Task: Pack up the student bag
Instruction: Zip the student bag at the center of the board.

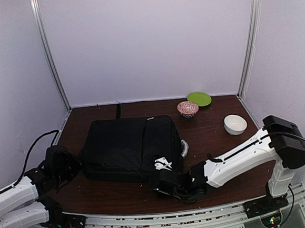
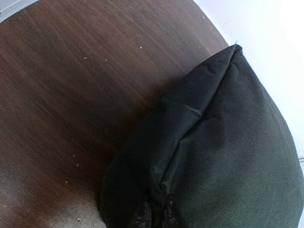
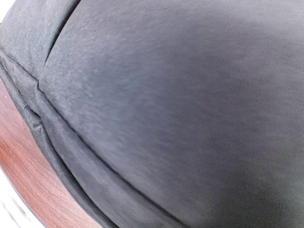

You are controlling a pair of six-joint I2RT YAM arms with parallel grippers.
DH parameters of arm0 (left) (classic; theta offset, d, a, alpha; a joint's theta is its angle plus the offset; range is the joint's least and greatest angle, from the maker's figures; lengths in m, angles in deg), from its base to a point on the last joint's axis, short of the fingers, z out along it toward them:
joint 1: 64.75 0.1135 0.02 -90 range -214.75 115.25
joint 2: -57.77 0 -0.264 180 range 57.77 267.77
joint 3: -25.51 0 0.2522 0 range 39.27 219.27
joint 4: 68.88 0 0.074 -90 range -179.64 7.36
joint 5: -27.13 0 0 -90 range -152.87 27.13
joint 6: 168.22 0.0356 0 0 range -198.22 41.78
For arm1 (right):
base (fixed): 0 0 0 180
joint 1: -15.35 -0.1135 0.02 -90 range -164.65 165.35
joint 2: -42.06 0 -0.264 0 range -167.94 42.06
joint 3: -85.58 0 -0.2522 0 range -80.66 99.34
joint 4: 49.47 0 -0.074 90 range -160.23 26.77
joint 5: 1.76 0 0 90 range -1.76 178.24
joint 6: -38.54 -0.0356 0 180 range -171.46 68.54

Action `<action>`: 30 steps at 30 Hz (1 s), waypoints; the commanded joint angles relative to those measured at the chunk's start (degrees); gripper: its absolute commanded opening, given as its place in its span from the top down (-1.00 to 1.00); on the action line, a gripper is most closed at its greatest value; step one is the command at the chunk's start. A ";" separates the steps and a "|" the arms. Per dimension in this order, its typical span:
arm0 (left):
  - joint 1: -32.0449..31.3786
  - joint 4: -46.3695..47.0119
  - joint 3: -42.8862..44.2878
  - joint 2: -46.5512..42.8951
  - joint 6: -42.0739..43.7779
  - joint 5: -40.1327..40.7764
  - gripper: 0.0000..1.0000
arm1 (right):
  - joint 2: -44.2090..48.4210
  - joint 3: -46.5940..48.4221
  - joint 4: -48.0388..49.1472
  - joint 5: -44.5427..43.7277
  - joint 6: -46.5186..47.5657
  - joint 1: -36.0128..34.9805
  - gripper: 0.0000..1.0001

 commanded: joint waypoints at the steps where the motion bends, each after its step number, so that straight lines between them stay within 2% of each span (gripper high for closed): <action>1: -0.60 -1.55 1.94 0.77 1.95 -0.34 1.00 | 3.78 -2.67 -1.03 -4.31 -0.36 0.45 1.00; 15: 1.25 1.59 3.24 5.55 5.18 -2.46 1.00 | 12.77 -13.82 -1.59 -7.42 -3.23 6.12 1.00; 23: 6.75 9.93 4.16 14.22 8.78 -8.76 1.00 | 15.66 -17.49 -0.52 -8.01 -2.43 8.32 1.00; 30: 11.12 12.29 14.84 28.91 15.52 -14.32 1.00 | 16.52 -16.90 0.83 -6.98 -0.17 6.20 1.00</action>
